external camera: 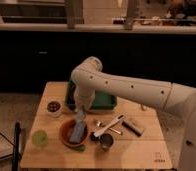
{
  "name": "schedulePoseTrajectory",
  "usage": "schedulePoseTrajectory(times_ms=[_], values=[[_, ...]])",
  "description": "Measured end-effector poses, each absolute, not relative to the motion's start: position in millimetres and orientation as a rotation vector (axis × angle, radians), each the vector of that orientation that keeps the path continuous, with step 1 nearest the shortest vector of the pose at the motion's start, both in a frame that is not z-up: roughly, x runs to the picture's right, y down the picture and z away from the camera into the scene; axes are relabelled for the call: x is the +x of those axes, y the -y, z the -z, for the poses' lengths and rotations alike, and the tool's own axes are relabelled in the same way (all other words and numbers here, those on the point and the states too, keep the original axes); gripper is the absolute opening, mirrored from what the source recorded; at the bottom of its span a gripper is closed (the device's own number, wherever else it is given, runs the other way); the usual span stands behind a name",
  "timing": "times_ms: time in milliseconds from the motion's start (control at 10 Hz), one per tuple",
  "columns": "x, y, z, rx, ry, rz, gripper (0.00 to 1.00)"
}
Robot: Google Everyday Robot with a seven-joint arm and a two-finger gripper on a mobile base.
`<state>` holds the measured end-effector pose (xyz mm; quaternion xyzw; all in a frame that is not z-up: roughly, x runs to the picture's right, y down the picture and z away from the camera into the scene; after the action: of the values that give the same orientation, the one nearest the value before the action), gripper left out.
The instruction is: Place towel in metal cup
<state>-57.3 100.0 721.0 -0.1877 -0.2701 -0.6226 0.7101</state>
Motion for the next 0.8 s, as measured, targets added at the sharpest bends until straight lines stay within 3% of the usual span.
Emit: schedulePoseTrajectory(times_ms=[800], values=[[-34.0, -135.8, -702.4, -0.528, 0.651, 1.413, 0.0]])
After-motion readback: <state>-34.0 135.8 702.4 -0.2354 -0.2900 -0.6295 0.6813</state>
